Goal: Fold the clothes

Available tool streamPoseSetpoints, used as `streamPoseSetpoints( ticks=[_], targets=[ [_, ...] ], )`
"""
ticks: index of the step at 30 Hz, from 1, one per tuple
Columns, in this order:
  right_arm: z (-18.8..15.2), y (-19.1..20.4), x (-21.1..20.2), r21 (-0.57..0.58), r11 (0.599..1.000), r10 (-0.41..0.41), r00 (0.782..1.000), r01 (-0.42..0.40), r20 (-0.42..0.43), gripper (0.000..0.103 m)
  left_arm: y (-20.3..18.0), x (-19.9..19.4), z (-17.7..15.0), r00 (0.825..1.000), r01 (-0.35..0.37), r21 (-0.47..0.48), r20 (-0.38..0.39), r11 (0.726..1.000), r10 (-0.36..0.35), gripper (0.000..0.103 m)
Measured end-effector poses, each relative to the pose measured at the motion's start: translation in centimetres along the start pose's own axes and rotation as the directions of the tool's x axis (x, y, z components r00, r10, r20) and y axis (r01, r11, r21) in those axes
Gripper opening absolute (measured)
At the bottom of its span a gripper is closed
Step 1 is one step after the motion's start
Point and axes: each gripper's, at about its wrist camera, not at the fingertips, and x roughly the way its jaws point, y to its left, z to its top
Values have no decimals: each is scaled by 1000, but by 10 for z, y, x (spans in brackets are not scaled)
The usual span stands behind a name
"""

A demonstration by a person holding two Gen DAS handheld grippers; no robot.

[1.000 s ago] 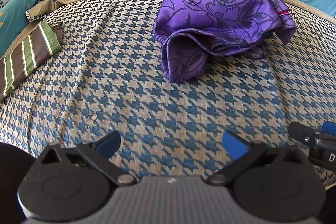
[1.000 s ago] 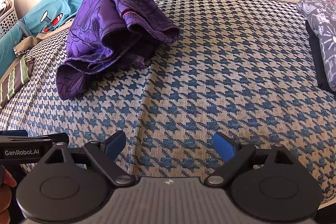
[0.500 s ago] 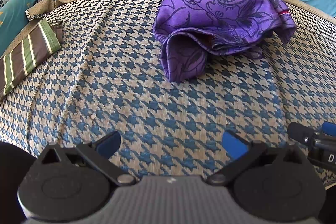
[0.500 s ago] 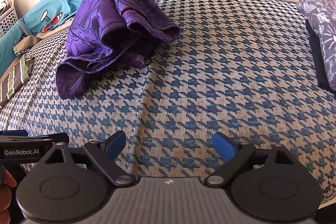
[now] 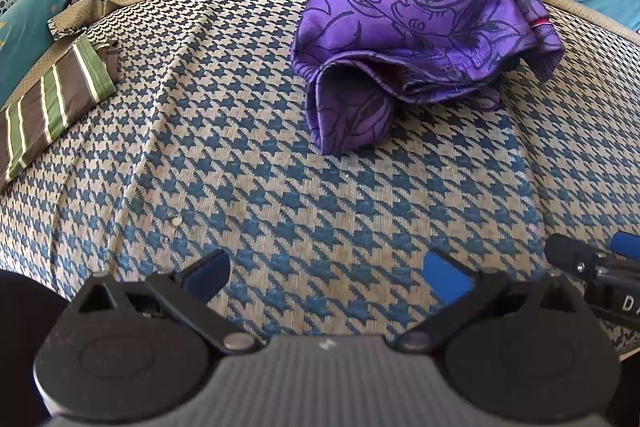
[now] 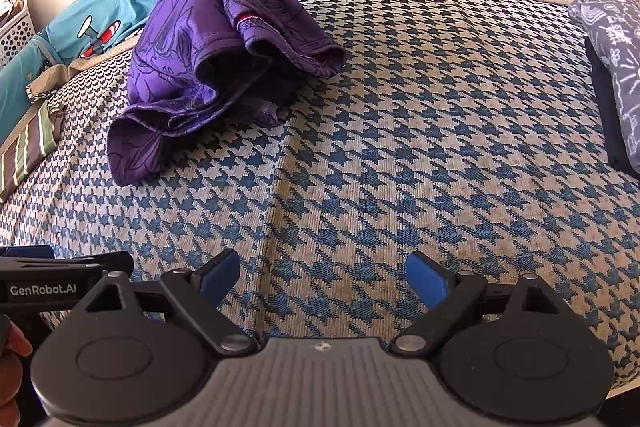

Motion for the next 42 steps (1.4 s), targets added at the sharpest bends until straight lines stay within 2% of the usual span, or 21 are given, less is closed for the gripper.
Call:
streamPoseSetpoints(
  ticks=[42],
  targets=[
    [0, 1, 2, -10, 1000, 0, 1000, -1, -7, 90, -3, -3, -3, 1000, 0, 9, 2, 1000, 0, 103]
  ],
)
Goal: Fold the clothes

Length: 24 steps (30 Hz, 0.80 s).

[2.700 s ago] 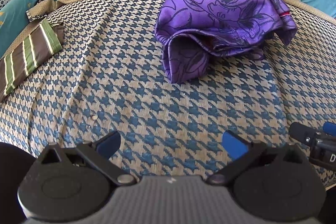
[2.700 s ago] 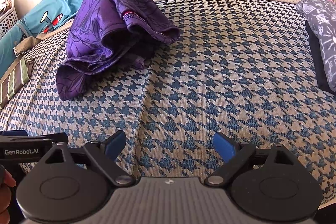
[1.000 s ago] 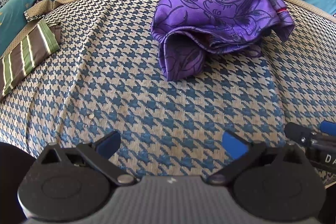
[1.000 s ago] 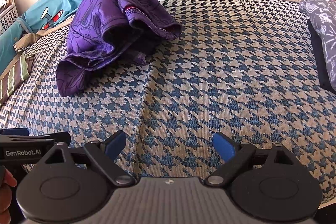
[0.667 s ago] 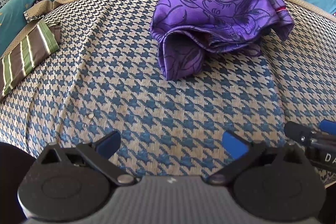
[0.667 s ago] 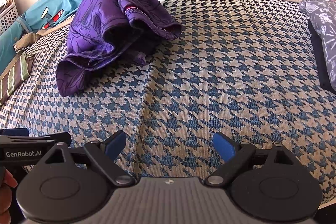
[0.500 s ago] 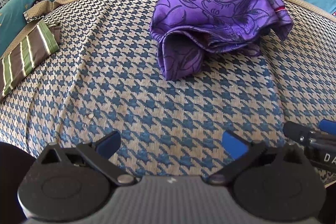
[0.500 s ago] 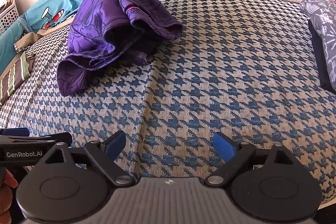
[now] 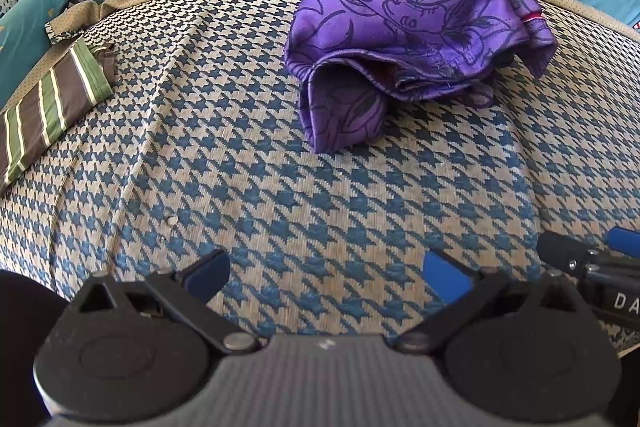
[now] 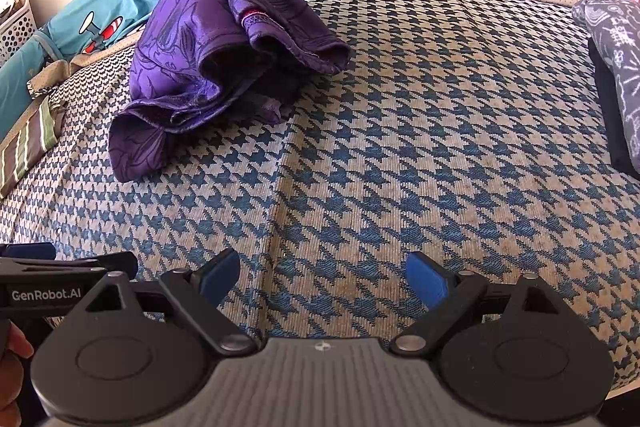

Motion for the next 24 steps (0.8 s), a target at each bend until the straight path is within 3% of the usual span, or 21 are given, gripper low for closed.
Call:
streamPoseSetpoints(
  ticks=[24],
  targets=[
    [0, 0, 2, -4, 1000, -2, 1000, 2, -3, 90, -1, 0, -1, 1000, 3, 4, -3, 1000, -3, 103]
  ],
)
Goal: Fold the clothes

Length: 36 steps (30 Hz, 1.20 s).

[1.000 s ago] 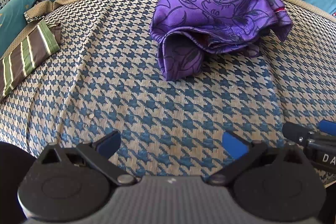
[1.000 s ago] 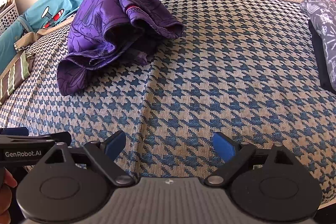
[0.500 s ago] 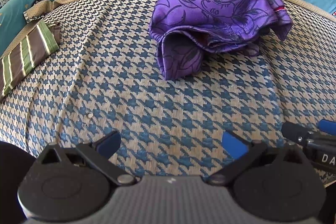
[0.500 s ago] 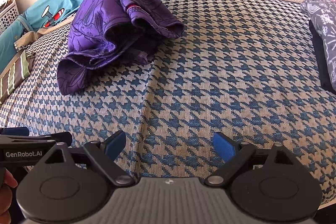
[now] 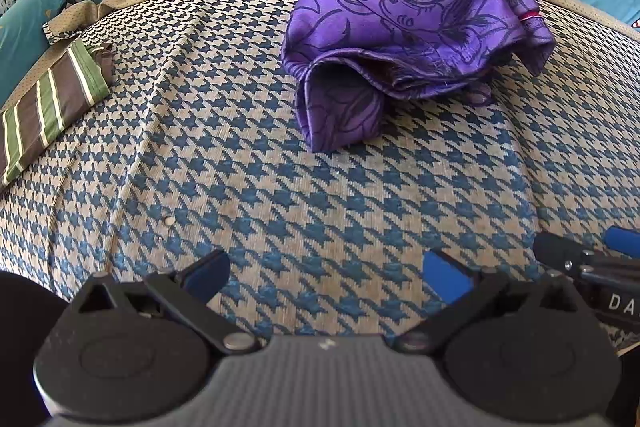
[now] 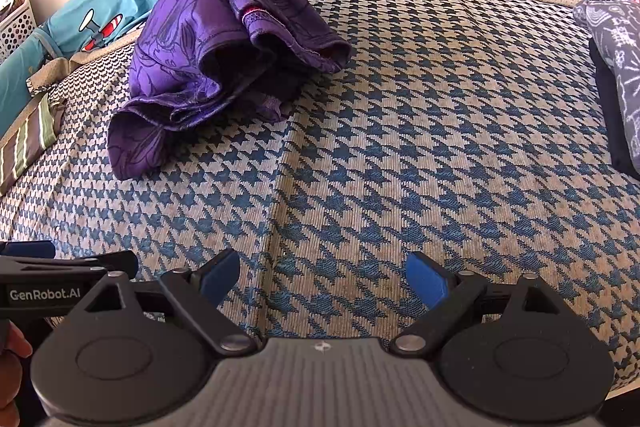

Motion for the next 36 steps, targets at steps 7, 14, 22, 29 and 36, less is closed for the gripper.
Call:
streamPoseSetpoints(
  ticks=[7, 14, 22, 29, 36],
  targets=[
    [0, 0, 0, 0, 1000, -1, 1000, 1, -1, 90, 0, 0, 0, 1000, 0, -1, 1, 1000, 0, 103],
    [0, 0, 1, 7, 1000, 0, 1000, 0, 2, 90, 1, -1, 0, 1000, 1, 0, 7, 1000, -1, 103],
    [-1, 2, -4, 32, 999, -14, 999, 12, 42, 91, 0, -4, -1, 1000, -4, 9, 28, 1000, 4, 103],
    [-1, 5, -17, 52, 999, 4, 994, -10, 109, 96, 4, -8, -1, 999, 30, -7, 37, 1000, -30, 103],
    [0, 6, -28, 64, 996, 53, 986, -64, 160, 101, 3, -16, 4, 997, 45, -6, 58, 999, -44, 103]
  ],
)
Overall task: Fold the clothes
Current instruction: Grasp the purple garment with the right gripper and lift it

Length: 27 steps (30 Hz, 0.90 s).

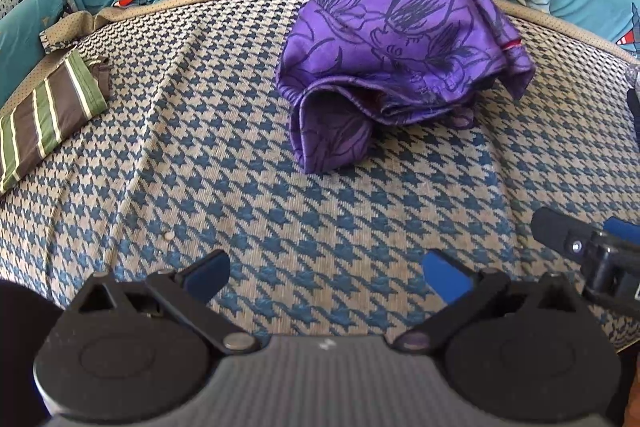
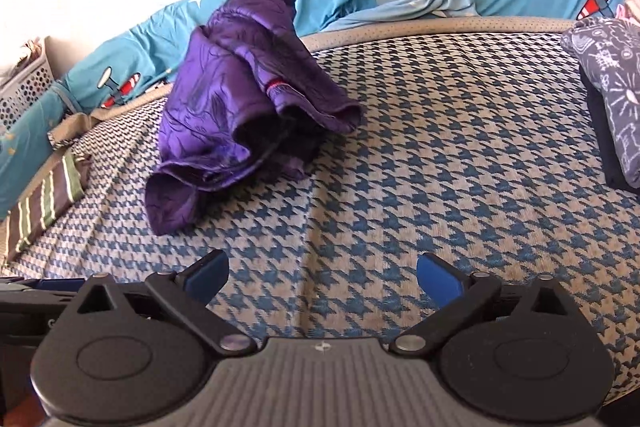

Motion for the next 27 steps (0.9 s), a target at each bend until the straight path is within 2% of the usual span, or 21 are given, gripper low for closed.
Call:
streamPoseSetpoints(
  ticks=[7, 11, 19, 27],
  targets=[
    [12, 0, 4, -9, 999, 35, 999, -35, -1, 101, 2, -3, 16, 999, 28, 7, 29, 1000, -29, 103],
    [25, 0, 9, -23, 998, 54, 999, -54, 6, 101, 5, -2, 34, 999, 21, 11, 49, 1000, -21, 103],
    [63, -9, 21, 8, 989, 144, 988, -145, 49, 101, 18, -3, 87, 993, 38, -21, 115, 999, -36, 103],
    [105, -18, 41, 27, 987, 153, 981, -157, 122, 101, 23, 8, 140, 986, 92, -32, 145, 995, -86, 103]
  ],
)
